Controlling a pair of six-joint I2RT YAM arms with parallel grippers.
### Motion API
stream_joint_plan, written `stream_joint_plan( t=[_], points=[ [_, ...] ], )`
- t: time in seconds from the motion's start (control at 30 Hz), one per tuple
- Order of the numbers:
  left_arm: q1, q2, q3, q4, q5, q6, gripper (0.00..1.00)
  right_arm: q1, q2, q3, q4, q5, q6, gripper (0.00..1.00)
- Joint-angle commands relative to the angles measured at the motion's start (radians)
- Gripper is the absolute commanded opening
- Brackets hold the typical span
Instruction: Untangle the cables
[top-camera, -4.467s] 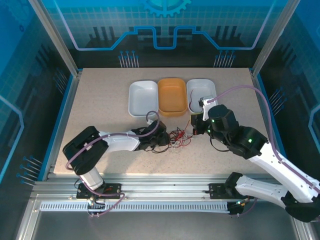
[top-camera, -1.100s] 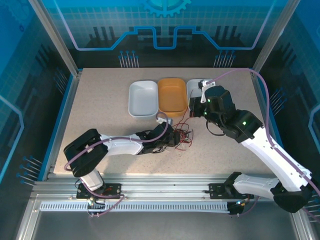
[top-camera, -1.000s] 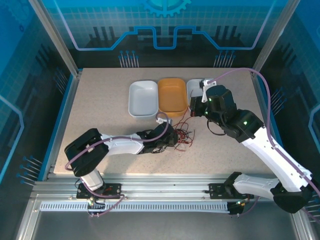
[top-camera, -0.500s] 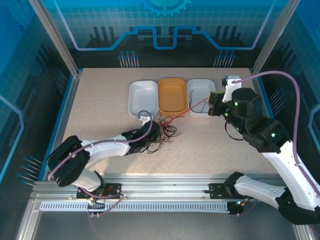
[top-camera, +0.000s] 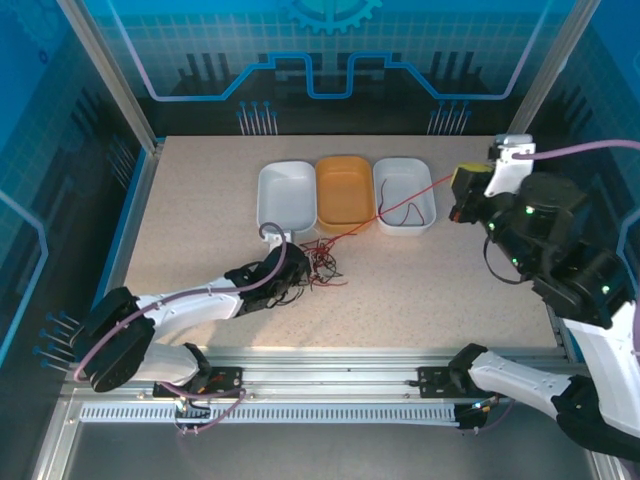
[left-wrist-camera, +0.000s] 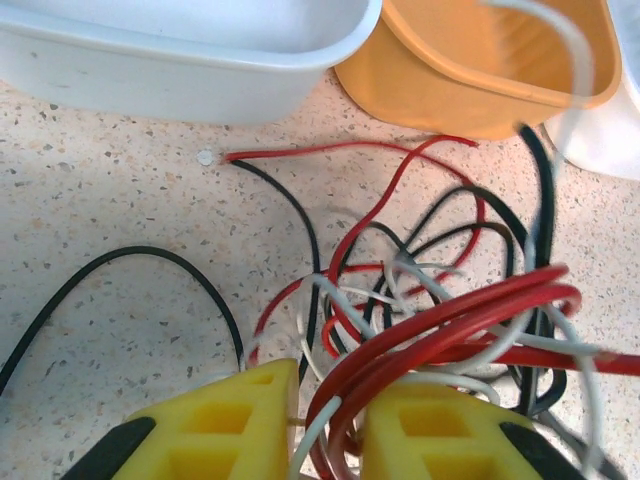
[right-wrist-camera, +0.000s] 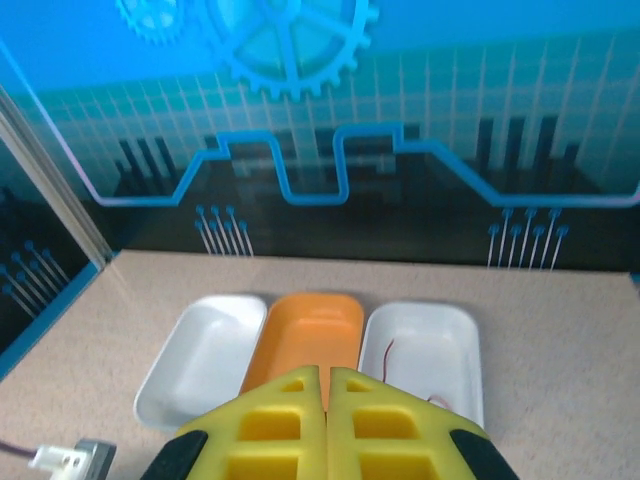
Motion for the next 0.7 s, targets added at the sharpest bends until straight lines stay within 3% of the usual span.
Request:
stream_joint_plan(
  t=[0.0, 0.4, 0.67],
  points=[
    [0.018, -0.010, -0.039, -0.068, -0.023, -0.023, 0.22, -0.020, -0.016, 0.087, 0.078, 0.100, -0.082, 0.00],
    [0.018, 0.010, -0.047, -0.029, 0.022, -0.030, 0.23, -0.020, 0.039, 0.211, 0.198, 0.110, -0.203, 0.00],
    [0.018, 0.028, -0.047, -0.017, 0.031, -0.038, 0.26, -0.020, 0.103, 0.297, 0.354, 0.184, -0.359, 0.00]
  ],
)
